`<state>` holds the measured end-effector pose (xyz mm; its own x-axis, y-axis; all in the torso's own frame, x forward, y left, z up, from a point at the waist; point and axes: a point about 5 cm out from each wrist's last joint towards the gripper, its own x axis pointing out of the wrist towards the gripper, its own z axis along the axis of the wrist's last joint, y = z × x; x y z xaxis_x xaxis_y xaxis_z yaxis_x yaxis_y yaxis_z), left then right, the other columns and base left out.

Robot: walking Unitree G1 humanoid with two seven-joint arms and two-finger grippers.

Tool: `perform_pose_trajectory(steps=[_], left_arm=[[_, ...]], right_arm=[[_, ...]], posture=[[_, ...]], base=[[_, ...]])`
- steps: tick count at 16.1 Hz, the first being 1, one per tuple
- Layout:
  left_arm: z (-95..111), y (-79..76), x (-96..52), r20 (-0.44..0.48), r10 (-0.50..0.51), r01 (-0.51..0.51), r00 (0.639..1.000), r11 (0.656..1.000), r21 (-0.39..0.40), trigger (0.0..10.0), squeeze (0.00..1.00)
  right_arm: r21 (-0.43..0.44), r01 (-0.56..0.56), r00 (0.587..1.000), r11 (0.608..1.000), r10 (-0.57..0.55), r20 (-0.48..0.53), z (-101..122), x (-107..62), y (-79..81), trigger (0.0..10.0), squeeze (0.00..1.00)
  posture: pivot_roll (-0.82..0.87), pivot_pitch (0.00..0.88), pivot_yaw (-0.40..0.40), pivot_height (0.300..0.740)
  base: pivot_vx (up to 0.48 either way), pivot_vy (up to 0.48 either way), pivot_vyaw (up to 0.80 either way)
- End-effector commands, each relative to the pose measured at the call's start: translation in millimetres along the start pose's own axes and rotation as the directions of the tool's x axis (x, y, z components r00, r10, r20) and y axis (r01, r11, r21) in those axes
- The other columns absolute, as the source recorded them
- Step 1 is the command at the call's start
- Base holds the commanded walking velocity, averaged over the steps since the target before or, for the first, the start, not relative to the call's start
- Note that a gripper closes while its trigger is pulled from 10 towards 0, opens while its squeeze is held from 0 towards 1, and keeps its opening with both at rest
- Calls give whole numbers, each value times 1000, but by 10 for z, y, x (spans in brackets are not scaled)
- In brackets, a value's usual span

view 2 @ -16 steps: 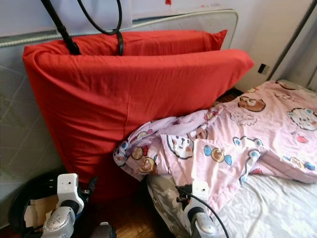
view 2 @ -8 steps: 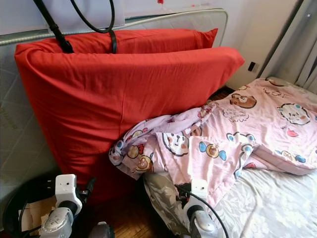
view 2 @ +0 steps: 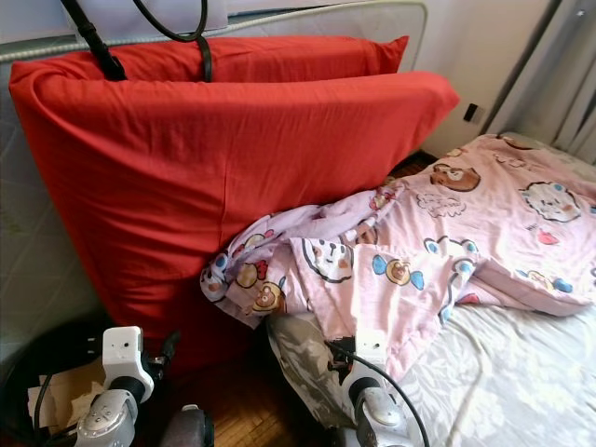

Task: Clean up the room

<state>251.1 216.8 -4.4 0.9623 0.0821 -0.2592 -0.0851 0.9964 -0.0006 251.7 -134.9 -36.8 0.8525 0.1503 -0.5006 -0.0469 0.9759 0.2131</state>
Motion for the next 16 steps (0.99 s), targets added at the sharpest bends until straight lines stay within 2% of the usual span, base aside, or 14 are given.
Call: perform_pose_trajectory(steps=[1,12,16], left_arm=[[16,-15,-2,12,2,-2,1000,1000,-13,10000,0],[33,-9,-46,29,-2,3,1000,1000,-8,10000,0],[54,0,-117,47,-32,32,998,999,17,10000,0]], right_arm=[[-11,0,1000,1000,-1,-6,9,1,-25,10000,0],[-8,11,999,1000,-11,-34,-55,-10,3,10000,0],[-12,69,994,998,-69,-79,-57,0,-66,10000,0]], posture=[[106,54,-94,627],[117,67,-87,627],[138,100,-87,627]], base=[[0,0,0],[264,0,0],[0,0,0]])
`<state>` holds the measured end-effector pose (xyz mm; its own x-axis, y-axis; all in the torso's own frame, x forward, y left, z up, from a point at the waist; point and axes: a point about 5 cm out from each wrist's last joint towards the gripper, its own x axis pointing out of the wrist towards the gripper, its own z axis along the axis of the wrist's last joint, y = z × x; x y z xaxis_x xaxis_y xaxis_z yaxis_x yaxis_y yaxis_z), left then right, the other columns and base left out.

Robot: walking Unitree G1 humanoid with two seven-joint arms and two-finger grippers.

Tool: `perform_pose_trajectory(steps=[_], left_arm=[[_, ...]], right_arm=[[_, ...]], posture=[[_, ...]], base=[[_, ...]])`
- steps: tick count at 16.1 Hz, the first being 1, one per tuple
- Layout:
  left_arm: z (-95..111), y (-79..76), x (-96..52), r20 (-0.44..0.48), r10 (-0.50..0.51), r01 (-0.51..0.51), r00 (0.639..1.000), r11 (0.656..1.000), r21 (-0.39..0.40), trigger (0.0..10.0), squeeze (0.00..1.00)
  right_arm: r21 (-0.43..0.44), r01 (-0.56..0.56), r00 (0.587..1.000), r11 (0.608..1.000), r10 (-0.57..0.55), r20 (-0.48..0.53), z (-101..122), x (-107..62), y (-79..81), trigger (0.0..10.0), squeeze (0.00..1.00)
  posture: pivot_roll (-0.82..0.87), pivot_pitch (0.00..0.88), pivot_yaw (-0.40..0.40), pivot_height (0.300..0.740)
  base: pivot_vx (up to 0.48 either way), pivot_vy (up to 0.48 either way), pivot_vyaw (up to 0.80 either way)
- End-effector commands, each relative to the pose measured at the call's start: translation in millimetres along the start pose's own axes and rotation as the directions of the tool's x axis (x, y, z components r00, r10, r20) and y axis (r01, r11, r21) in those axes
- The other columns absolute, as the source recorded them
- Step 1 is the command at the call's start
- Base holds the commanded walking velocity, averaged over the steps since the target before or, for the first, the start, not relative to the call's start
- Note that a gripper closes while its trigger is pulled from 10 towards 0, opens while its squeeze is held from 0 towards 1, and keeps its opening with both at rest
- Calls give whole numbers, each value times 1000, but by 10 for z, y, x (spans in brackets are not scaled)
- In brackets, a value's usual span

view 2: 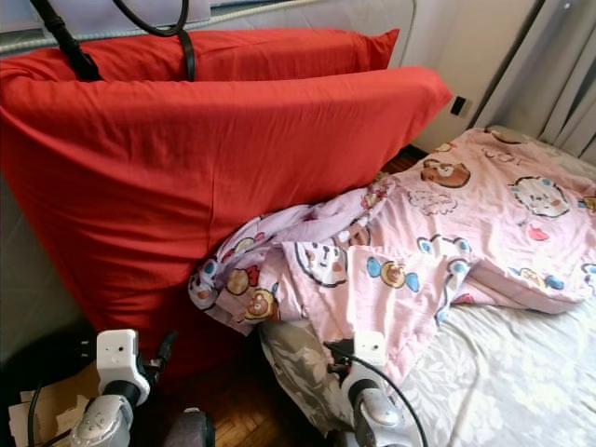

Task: Clean up the room

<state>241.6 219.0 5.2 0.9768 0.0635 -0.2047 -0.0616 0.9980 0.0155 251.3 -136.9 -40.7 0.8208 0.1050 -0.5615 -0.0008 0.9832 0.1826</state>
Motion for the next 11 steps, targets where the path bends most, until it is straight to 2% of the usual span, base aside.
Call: perform_pose_trajectory(steps=[1,2,3,8,11], left_arm=[[14,-8,-21,1,-13,13,1000,1000,-5,10000,0],[122,48,-52,40,-3,3,999,1000,-3,10000,0],[167,53,-83,55,-4,4,998,1000,-1,10000,0],[372,7,-227,104,-21,21,994,1000,5,10000,0],[564,-11,-389,124,-22,22,992,1000,-1,10000,0]], right_arm=[[7,31,999,999,-31,-21,-9,-3,-63,10000,0],[28,42,999,999,-42,-20,55,23,-79,10000,659],[21,46,999,999,-46,-19,82,34,-78,10000,1000],[12,87,996,996,-86,-17,227,93,-64,10000,1000],[42,123,992,991,-123,-10,261,94,-122,10000,1000]], posture=[[154,118,-86,627],[172,152,-84,627],[184,174,-81,627],[208,263,-74,627],[228,323,-67,627]], base=[[0,0,0],[0,0,0],[0,0,0],[0,0,0],[0,0,0]])
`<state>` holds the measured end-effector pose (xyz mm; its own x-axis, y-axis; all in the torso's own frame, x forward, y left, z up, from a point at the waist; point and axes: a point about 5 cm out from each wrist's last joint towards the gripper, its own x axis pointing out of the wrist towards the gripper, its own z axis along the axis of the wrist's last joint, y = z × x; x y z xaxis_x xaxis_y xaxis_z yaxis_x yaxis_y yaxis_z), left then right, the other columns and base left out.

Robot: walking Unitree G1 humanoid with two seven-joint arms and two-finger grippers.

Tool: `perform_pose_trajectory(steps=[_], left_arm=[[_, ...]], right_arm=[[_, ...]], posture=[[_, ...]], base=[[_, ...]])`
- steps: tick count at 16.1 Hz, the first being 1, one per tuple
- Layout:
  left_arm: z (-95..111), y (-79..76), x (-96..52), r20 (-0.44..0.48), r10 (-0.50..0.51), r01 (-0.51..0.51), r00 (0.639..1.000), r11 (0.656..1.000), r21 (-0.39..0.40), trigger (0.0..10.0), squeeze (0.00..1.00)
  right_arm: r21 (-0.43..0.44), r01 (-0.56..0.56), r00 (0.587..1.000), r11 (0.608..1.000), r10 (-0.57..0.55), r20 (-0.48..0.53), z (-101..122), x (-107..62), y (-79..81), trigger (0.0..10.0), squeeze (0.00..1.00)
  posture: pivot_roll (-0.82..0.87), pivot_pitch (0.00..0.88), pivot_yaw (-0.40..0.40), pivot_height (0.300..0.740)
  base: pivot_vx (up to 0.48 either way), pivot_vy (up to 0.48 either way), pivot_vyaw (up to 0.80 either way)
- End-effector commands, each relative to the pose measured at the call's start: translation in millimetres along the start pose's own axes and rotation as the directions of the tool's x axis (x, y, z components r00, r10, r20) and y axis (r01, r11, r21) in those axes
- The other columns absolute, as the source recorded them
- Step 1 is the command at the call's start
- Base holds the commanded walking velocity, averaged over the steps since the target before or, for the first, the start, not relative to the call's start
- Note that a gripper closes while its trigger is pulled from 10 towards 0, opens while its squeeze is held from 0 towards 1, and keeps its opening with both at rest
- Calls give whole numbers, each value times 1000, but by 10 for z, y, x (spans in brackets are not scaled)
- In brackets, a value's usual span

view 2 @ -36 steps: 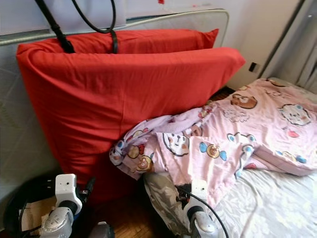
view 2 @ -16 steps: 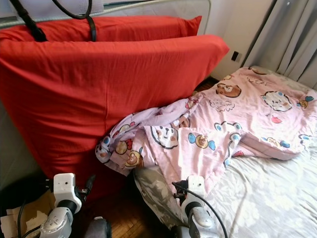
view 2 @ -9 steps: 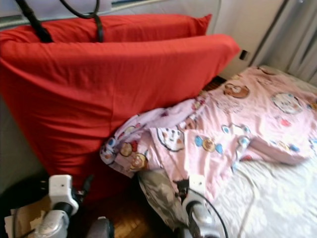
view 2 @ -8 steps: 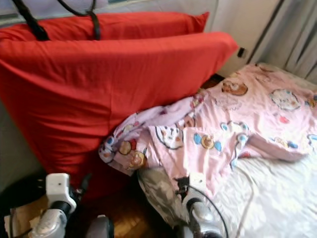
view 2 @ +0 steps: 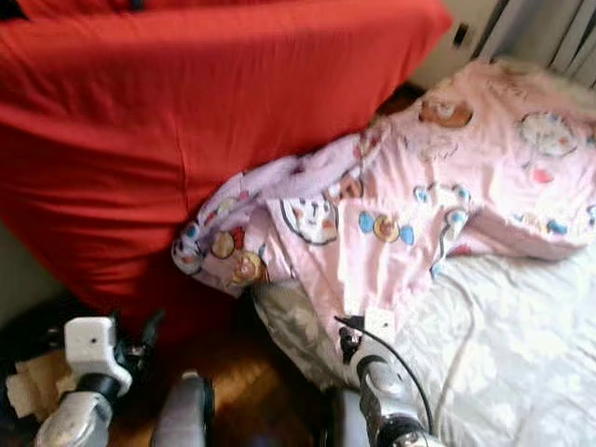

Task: Clean up the room

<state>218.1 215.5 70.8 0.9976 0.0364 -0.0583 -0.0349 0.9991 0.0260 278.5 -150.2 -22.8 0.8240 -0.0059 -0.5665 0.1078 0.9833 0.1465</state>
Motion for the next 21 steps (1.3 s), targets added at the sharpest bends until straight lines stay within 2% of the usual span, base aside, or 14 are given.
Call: perform_pose_trajectory(steps=[1,3,5,8,9,10,11,16,17,18,21], left_arm=[[14,3,-55,-21,7,-7,1000,1000,-17,10000,0],[93,-8,-123,-28,7,-8,1000,1000,-22,10000,0],[120,-18,-149,-35,6,-7,999,1000,-23,10000,0],[163,-31,-268,-62,12,-13,998,1000,-22,10000,0],[171,-30,-278,-64,14,-16,998,1000,-23,10000,0],[181,-34,-289,-65,15,-16,998,1000,-23,10000,0],[213,-47,-314,-65,17,-19,998,999,-26,10000,0],[222,-80,-363,-79,19,-22,997,999,-33,10000,0],[225,-81,-362,-77,24,-27,997,999,-34,10000,0],[228,-80,-360,-76,27,-30,997,999,-35,10000,0],[235,-97,-356,-77,31,-34,997,999,-39,10000,0]], right_arm=[[19,29,999,999,-29,-22,-51,-13,-52,10000,1000],[38,52,998,998,-51,-34,-71,-21,-112,10000,1000],[40,55,998,998,-54,-36,-72,-22,-119,10000,1000],[52,66,997,996,-64,-33,-39,-10,-112,10000,1000],[51,67,997,996,-65,-35,-32,-7,-112,10000,220],[49,67,997,997,-65,-36,-31,-7,-116,10000,220],[50,67,997,997,-65,-34,11,6,-119,10000,0],[29,48,998,998,-47,-34,50,19,-110,10000,0],[15,40,999,999,-40,-37,50,20,-108,6627,0],[5,35,999,999,-34,-39,49,20,-107,0,0],[-29,20,998,999,-22,-51,44,19,-119,0,0]], posture=[[229,331,-67,627],[238,359,-68,627],[240,368,-67,627],[248,387,-62,627],[248,391,-63,627],[252,395,-66,627],[257,404,-69,627],[246,417,-74,627],[240,415,-80,627],[240,415,-80,627],[235,414,-85,627]], base=[[0,0,0],[0,0,0],[0,0,0],[0,0,0],[0,0,0],[0,0,0],[0,0,0],[0,0,0],[0,0,0],[0,0,0],[0,0,0]])
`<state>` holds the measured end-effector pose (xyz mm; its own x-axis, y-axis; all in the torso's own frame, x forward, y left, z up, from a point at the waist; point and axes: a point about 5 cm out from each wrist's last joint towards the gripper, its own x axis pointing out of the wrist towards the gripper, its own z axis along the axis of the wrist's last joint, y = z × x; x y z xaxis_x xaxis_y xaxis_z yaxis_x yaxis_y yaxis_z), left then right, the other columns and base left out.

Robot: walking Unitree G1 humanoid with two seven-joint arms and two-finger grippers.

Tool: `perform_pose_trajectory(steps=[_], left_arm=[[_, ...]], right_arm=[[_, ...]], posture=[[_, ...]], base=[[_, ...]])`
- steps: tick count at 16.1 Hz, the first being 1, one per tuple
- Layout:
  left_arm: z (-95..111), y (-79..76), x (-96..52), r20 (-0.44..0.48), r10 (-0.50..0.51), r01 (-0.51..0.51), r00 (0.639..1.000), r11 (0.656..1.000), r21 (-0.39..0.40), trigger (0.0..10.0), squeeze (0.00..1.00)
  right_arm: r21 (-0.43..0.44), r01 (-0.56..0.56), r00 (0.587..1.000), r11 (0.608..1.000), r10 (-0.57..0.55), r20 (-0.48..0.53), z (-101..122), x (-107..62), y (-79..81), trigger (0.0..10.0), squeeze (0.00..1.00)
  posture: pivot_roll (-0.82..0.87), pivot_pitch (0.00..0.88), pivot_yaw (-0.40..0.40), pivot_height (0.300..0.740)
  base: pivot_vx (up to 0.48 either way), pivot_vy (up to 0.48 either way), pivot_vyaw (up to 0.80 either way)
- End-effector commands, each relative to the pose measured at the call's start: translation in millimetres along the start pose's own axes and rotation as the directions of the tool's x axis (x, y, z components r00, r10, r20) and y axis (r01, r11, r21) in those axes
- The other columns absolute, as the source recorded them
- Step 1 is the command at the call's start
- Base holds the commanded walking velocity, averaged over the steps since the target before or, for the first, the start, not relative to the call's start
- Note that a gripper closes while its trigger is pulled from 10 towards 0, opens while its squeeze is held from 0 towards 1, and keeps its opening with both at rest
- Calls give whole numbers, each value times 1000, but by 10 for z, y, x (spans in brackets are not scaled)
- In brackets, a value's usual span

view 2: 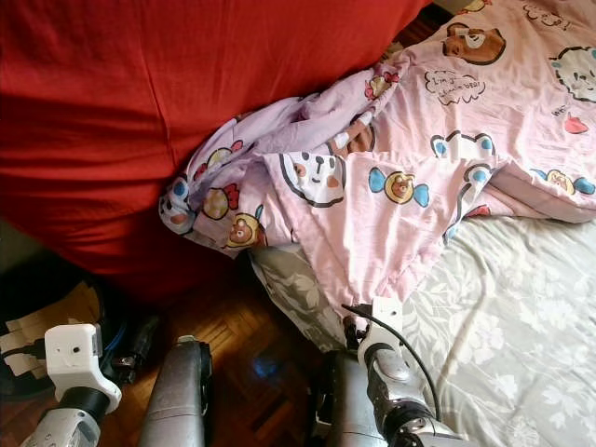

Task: Clean up the room

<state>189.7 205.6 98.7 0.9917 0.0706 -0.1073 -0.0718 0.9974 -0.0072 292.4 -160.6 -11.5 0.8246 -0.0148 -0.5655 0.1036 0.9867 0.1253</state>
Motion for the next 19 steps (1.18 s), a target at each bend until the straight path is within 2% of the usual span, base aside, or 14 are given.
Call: perform_pose_trajectory(steps=[1,11,15,19], left_arm=[[-32,-13,-53,-28,-1,1,1000,1000,-4,10000,0],[-48,-16,-52,-36,6,-7,999,1000,-17,10000,0],[-41,25,-42,-35,18,-19,999,1000,-14,10000,0],[-12,142,-23,-27,53,-54,998,998,-15,10000,0]], right_arm=[[-14,13,998,1000,-14,-57,-152,-34,-53,0,0],[-39,4,997,999,-7,-77,-230,-57,-80,0,0],[-34,6,996,999,-9,-86,-279,-72,-85,0,0],[-32,12,996,999,-14,-82,-272,-72,-95,0,0]], posture=[[235,414,-85,627],[217,413,-89,627],[224,409,-86,627],[221,399,-83,627]], base=[[0,0,0],[0,0,0],[0,0,0],[0,0,0]])
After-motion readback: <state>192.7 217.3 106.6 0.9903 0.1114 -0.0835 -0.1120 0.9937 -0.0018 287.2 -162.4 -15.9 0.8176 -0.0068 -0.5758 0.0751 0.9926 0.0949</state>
